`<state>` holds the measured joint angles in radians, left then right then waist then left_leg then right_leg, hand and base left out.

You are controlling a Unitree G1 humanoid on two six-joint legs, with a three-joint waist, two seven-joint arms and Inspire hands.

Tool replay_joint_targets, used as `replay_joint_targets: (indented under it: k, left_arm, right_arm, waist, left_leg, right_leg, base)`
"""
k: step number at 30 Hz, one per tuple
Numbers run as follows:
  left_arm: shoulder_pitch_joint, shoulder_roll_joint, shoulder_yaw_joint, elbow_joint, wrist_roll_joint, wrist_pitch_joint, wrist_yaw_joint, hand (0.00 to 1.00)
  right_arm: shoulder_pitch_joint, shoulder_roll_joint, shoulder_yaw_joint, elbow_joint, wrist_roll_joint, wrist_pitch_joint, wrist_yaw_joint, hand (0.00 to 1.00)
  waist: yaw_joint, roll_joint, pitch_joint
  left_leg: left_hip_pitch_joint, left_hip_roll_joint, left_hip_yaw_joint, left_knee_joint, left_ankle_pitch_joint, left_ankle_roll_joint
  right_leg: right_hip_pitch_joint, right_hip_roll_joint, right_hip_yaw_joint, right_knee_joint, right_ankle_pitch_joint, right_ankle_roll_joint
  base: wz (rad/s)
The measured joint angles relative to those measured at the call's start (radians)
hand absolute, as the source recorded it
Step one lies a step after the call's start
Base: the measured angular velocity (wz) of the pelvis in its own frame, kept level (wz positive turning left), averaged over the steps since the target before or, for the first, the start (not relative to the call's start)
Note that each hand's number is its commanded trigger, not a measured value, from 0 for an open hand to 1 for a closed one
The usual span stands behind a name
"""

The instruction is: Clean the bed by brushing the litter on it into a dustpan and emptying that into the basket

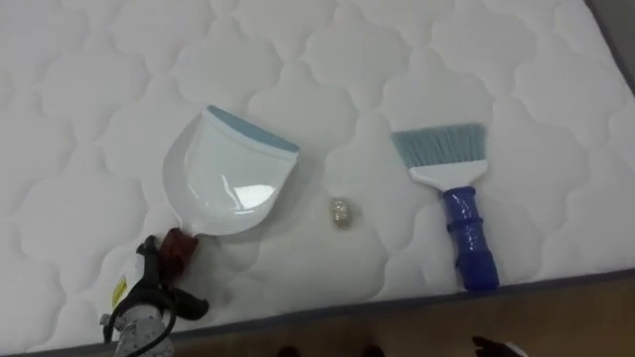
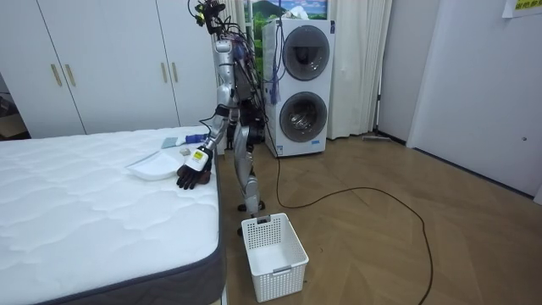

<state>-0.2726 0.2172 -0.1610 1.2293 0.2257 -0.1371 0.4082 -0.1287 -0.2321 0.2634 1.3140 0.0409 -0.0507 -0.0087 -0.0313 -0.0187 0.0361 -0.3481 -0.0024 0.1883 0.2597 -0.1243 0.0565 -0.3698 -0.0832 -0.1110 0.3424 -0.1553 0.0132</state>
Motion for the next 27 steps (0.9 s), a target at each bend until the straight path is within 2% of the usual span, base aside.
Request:
replay_joint_targets:
  k: [3, 4, 6, 10, 15, 18, 27]
  left_arm:
    - [-0.009, 0.001, -0.001, 0.009, -0.002, 0.0, 0.003, 0.0]
    - [-0.011, 0.001, -0.001, 0.01, -0.002, 0.0, 0.004, 0.29]
    - [-0.02, 0.003, 0.0, 0.014, -0.002, -0.001, 0.017, 1.0]
    - [-0.028, 0.007, 0.0, 0.013, -0.006, -0.002, 0.038, 1.0]
    - [-0.07, 0.058, 0.0, 0.015, -0.067, 0.008, 0.063, 1.0]
    - [-0.082, 0.072, 0.0, 0.017, -0.087, 0.026, 0.064, 1.0]
    - [-0.086, 0.075, -0.002, 0.019, -0.158, 0.047, 0.087, 1.0]
  right_arm:
    - [-0.001, 0.0, 0.01, -0.002, 0.008, 0.0, -0.002, 0.0]
    - [-0.003, 0.0, 0.012, -0.002, 0.009, 0.0, -0.002, 0.0]
    - [-0.009, 0.0, 0.028, -0.008, 0.011, -0.001, -0.004, 0.0]
    - [-0.009, 0.0, 0.031, -0.029, 0.011, 0.0, -0.011, 0.0]
    - [-0.009, 0.0, 0.032, -0.049, 0.021, 0.01, -0.033, 0.0]
    - [-0.009, 0.001, 0.032, -0.056, 0.021, 0.015, -0.033, 0.0]
    - [-0.008, 0.002, 0.039, -0.071, 0.032, 0.027, -0.039, 0.0]
  waist:
    - [-0.003, -0.001, -0.0005]
    - [-0.003, -0.002, -0.0007]
    - [-0.004, -0.004, -0.0009]
    - [-0.004, -0.005, -0.0005]
    - [-0.005, -0.006, -0.0003]
    - [-0.011, -0.008, 0.0008]
    - [-0.018, -0.008, 0.0017]
  left_leg:
    - [-0.008, 0.0, -0.001, 0.004, 0.0, 0.0]
    - [-0.012, 0.001, -0.001, 0.005, 0.0, 0.0]
    - [-0.028, 0.003, -0.001, 0.012, 0.0, 0.0]
    - [-0.045, 0.006, 0.0, 0.018, 0.0, 0.0]
    - [-0.085, 0.01, -0.002, 0.041, 0.0, 0.0]
    - [-0.084, 0.009, -0.001, 0.04, -0.001, 0.001]
    - [-0.086, 0.009, 0.002, 0.03, -0.002, 0.002]
  right_leg:
    - [-0.006, 0.0, -0.002, 0.0, 0.0, 0.0]
    - [-0.01, -0.001, -0.002, 0.001, 0.0, 0.0]
    - [-0.023, 0.0, -0.005, 0.003, 0.001, -0.002]
    - [-0.038, 0.002, -0.007, 0.005, 0.003, -0.004]
    - [-0.071, -0.001, -0.017, 0.021, 0.004, -0.006]
    - [-0.071, -0.002, -0.017, 0.021, 0.004, -0.006]
    - [-0.079, -0.002, -0.018, 0.019, 0.005, -0.006]
  base:
    - [0.0]
    - [0.0]
    - [0.0]
    - [0.0]
    - [0.02]
    - [0.0]
    - [0.0]
